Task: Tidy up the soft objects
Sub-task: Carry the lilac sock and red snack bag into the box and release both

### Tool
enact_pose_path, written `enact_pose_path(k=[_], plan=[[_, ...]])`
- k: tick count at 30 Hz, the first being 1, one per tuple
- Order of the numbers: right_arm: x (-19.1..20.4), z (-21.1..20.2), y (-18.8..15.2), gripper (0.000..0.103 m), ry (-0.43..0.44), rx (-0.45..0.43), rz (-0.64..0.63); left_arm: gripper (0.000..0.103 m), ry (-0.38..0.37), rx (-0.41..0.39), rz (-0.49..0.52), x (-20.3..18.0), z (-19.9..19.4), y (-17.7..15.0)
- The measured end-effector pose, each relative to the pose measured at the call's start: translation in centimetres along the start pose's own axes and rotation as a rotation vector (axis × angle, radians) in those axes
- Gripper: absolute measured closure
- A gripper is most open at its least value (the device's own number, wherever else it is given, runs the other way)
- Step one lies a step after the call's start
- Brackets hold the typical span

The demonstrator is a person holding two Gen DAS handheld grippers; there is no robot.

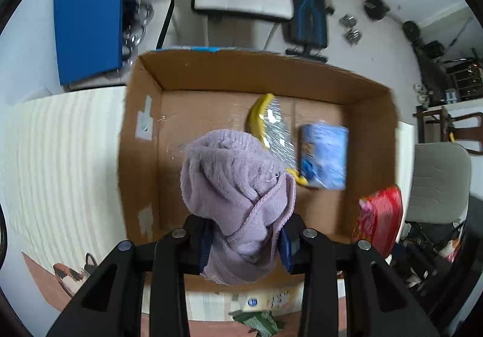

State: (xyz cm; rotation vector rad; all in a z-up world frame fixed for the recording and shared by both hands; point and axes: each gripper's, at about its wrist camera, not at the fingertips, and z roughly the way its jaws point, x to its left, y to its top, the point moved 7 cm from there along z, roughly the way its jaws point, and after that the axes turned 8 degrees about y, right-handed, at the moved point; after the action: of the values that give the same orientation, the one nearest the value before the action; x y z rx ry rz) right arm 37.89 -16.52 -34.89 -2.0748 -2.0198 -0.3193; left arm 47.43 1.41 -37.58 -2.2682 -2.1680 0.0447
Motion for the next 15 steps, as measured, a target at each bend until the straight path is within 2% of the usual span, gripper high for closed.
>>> enact_pose_path(k=[4,8,15], plan=[[-1.3,4.1,1.2,0.054,-0.040,0.082,0.019,0.070,0.026,0.080,0.012,-0.6,3.9,2.5],[-2.5,6.5,1.4,0.054,-0.055,0.127,0.045,0.070,0.025,0.146,0.001,-1.2,6.6,4.2],[-3.2,8.5,1.3,0.054,-0.074,0.170,0.061,0.067,0.018,0.187,0.001,-2.2,8.6,6.4]])
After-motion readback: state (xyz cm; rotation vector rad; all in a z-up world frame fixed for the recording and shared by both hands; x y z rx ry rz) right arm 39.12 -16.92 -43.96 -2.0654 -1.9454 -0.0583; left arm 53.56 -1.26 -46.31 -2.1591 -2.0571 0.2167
